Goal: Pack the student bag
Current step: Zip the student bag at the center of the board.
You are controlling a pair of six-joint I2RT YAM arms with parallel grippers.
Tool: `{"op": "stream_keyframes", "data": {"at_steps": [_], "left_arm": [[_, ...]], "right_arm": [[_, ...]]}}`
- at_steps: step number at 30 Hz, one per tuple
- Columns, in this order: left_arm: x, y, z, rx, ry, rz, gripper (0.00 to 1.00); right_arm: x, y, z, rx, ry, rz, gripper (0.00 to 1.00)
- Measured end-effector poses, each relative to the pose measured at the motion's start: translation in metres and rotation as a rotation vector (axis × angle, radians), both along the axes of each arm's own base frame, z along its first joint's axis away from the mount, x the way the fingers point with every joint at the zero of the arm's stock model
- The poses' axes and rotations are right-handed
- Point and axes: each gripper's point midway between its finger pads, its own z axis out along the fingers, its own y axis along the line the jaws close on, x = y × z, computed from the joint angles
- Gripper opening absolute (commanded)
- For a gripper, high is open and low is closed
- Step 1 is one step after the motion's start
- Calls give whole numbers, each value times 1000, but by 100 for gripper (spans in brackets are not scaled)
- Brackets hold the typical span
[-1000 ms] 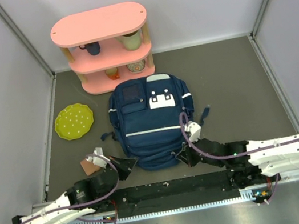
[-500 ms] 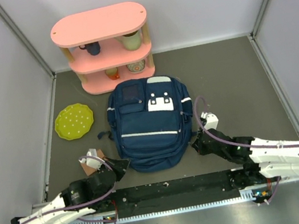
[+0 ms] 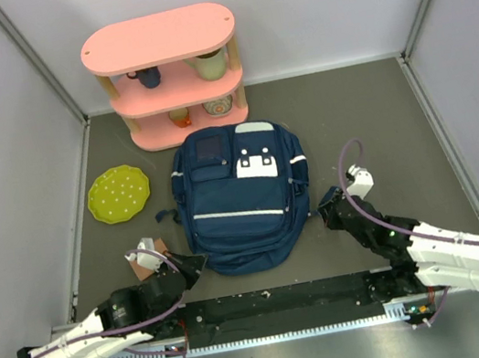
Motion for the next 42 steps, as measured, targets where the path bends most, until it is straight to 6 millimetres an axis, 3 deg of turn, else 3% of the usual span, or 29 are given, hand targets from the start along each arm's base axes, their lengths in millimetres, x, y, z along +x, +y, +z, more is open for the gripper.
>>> {"op": "stream_keyframes", "data": {"at_steps": [4, 7, 9, 10, 12, 13, 14, 16, 17, 21, 26, 29, 31, 36, 39, 42], "left_arm": [[0, 1, -1, 6, -1, 4, 0], [1, 5, -3, 27, 0, 12, 0], [1, 6, -3, 25, -2, 13, 0], [1, 6, -3, 23, -3, 13, 0], [1, 7, -3, 24, -4, 11, 1], [0, 7, -3, 27, -5, 10, 10], [0, 7, -3, 29, -7, 8, 35], [1, 7, -3, 59, -27, -12, 59], [2, 6, -1, 72, -41, -21, 71], [5, 2, 21, 71, -113, -54, 82], [6, -3, 66, 103, -162, -100, 86], [11, -25, 89, 205, -172, -168, 86], [14, -47, 91, 295, -169, -242, 87], [14, -104, 77, 557, -195, -538, 90], [10, -119, 60, 673, -237, -703, 90], [4, -132, 60, 690, -335, -831, 90]], "right_arm": [[19, -11, 9, -10, -66, -60, 0], [31, -29, 1, -80, -62, -117, 2], [31, -32, -9, -125, -34, -106, 13], [30, -28, -12, -135, -18, -78, 23], [26, -21, -17, -139, 7, -27, 32], [24, -17, -18, -137, 20, 3, 42], [21, -12, -18, -123, 28, 28, 49], [15, -1, -15, -80, 35, 91, 65], [14, 1, -14, -72, 34, 97, 68], [1, 12, 0, 0, -18, 203, 71], [-7, 16, 1, -43, -49, 311, 61], [-10, 14, -11, -114, -17, 354, 61], [-8, 13, -14, -147, -6, 362, 69], [-7, 24, -3, -151, -85, 449, 75], [-6, 25, 6, -138, -141, 460, 74], [-5, 25, 15, -129, -181, 460, 75]]}}
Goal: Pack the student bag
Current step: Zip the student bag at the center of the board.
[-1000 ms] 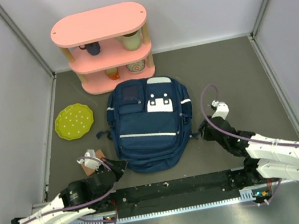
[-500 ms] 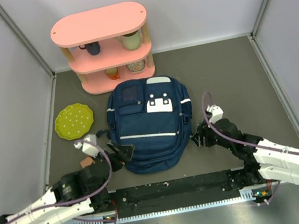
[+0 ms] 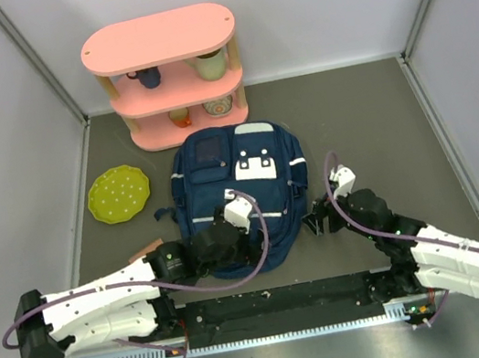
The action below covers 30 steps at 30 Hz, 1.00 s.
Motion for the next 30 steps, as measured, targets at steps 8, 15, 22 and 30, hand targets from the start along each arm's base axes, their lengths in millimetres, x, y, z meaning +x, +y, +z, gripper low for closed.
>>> {"op": "stream_keyframes", "data": {"at_steps": [8, 15, 22, 30], "left_arm": [[-18, -38, -5, -14, -78, -310, 89], [-29, -52, -55, 159, -67, -444, 85], [-17, -61, -66, 283, -158, -394, 71], [6, -62, -82, 482, -324, -197, 25]], "right_arm": [[2, -16, 0, -71, 18, -60, 75], [-1, -19, 2, -90, 37, -62, 76], [-5, -24, -7, -120, 72, -72, 77], [-6, -25, -8, -117, 80, -76, 75]]}}
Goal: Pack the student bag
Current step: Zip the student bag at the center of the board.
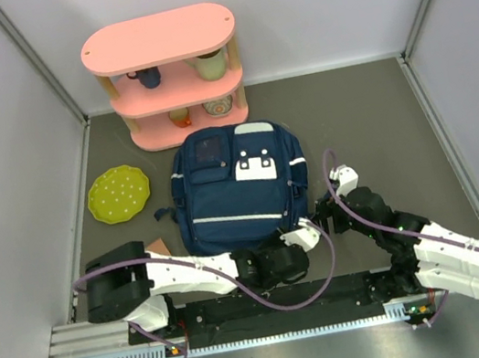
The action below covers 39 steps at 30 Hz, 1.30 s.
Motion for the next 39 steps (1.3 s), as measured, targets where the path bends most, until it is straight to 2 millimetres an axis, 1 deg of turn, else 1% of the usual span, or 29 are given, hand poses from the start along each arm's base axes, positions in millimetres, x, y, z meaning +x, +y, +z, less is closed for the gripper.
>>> {"op": "stream_keyframes", "data": {"at_steps": [1, 4, 5, 8, 12, 13, 15, 19, 24, 28, 30, 33, 35, 37, 39], "left_arm": [[2, 2, -2, 12, -23, 21, 16], [4, 4, 0, 6, -55, 59, 0], [5, 4, 2, 0, -62, 65, 0], [5, 4, 11, -29, -68, 75, 0], [6, 5, 34, -91, -72, 81, 0], [6, 7, 45, -120, -73, 84, 0], [6, 12, 57, -155, -73, 87, 0], [5, 25, 72, -205, -60, 84, 0], [1, 38, 74, -210, -39, 73, 0], [-1, 46, 77, -223, -29, 67, 0], [-2, 49, 78, -230, -25, 66, 0], [-2, 52, 81, -237, -23, 66, 0], [-3, 56, 83, -246, -22, 70, 0], [-3, 58, 85, -256, -20, 73, 0], [-3, 61, 85, -269, -16, 78, 0]], "right_arm": [[0, 0, 0, 1, 0, 0, 74], [-1, 1, 0, 3, 2, 4, 70], [-1, 1, 0, 5, 4, 8, 66], [-5, 8, 1, 24, 13, 46, 62], [-13, 24, 6, 70, 17, 144, 60], [-15, 28, 6, 79, 19, 169, 59], [-17, 34, 7, 89, 23, 207, 59], [-21, 42, 5, 90, 29, 265, 59], [-17, 50, 14, 107, -25, 307, 58], [-15, 60, 25, 140, -75, 354, 53], [-16, 65, 26, 150, -87, 387, 52], [-19, 72, 18, 145, -63, 434, 52], [-24, 76, 3, 130, -13, 467, 52], [-26, 78, -6, 125, 17, 483, 52], [-26, 84, -10, 134, 27, 502, 52]]}}
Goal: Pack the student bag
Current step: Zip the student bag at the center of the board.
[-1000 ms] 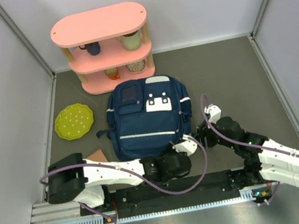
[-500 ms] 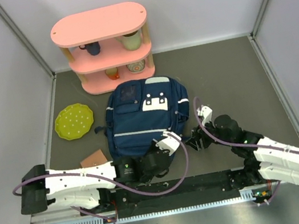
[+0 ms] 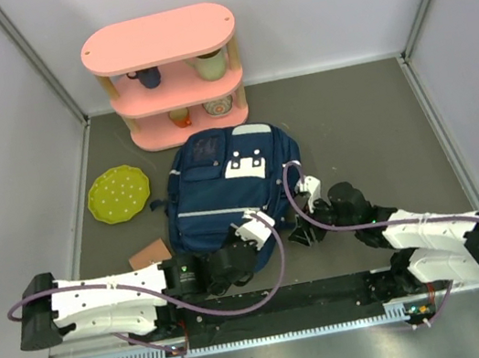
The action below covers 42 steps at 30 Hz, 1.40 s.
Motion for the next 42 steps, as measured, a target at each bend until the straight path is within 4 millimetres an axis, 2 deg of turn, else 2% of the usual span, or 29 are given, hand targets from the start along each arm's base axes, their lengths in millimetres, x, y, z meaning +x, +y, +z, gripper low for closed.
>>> {"op": "stream_keyframes", "data": {"at_steps": [3, 8, 12, 15, 16, 18, 19, 20, 31, 42], "left_arm": [[-1, 5, -1, -14, 6, 0, 0], [-3, 8, -4, -29, 18, 1, 0], [-4, 8, -4, -36, 24, 3, 0], [-4, 8, -5, -38, 25, 2, 0], [-4, 8, -5, -38, 25, 1, 0], [-4, 8, -5, -38, 26, 1, 0], [-4, 8, -5, -38, 26, 2, 0], [-4, 8, -5, -39, 26, 2, 0], [-4, 11, 0, -76, 35, 15, 0], [-6, 17, 3, -102, 48, 27, 0]], "right_arm": [[2, 9, 1, 31, -6, 26, 53], [8, 23, 15, 106, -55, 53, 53], [11, 28, 15, 123, -64, 66, 49], [11, 31, 7, 120, -48, 77, 36], [11, 32, 5, 122, -42, 79, 26], [11, 34, 3, 126, -37, 81, 14], [11, 35, 3, 133, -36, 82, 4], [12, 36, 5, 141, -38, 81, 0], [21, 31, 10, 142, -67, 17, 0], [67, 2, -8, -19, -41, -238, 0]]}}
